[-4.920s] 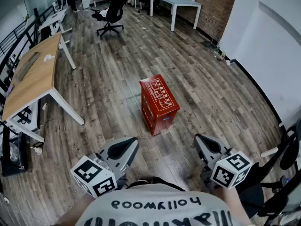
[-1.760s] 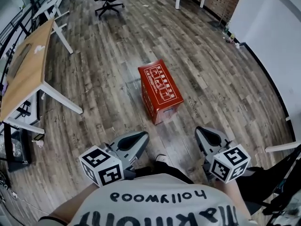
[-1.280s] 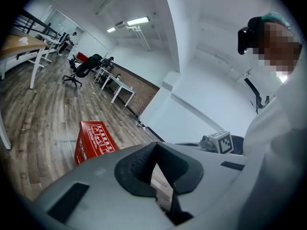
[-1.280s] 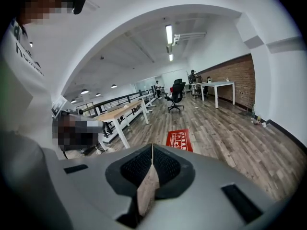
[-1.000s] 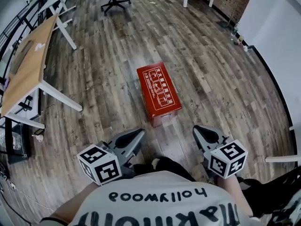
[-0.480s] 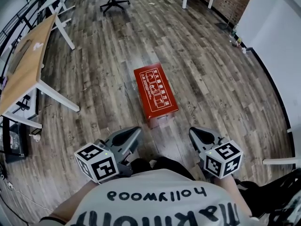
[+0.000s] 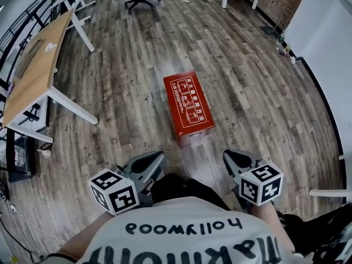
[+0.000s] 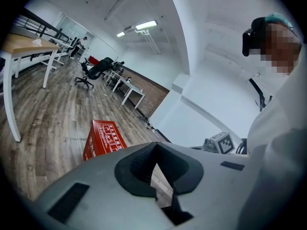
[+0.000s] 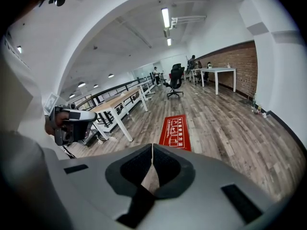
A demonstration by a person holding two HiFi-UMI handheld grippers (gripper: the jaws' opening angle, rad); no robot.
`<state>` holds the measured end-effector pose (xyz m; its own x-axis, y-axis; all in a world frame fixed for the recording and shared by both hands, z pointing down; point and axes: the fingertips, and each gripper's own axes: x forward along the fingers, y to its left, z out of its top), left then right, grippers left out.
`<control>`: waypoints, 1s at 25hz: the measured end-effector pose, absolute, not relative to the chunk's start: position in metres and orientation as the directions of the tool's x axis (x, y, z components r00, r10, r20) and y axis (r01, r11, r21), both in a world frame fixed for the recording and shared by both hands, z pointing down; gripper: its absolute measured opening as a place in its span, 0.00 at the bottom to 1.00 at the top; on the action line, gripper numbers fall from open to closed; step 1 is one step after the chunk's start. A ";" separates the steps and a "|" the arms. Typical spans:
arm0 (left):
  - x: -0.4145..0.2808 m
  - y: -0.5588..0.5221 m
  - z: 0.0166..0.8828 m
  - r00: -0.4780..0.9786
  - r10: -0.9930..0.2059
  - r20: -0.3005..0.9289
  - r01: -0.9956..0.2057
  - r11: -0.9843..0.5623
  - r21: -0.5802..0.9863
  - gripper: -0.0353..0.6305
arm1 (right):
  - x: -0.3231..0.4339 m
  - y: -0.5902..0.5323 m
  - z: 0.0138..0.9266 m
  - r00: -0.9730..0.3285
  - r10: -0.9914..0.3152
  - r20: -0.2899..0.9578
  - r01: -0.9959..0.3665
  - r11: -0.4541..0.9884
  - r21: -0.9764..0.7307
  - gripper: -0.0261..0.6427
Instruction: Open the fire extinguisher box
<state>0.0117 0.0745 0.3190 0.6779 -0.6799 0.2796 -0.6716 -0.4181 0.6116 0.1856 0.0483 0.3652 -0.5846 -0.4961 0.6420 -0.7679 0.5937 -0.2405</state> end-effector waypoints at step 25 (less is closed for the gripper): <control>-0.034 0.033 0.356 0.717 -0.595 0.365 -0.654 -0.392 0.647 0.06 | 0.134 0.013 0.396 -0.563 -0.454 0.691 -0.794 0.528 -0.300 0.06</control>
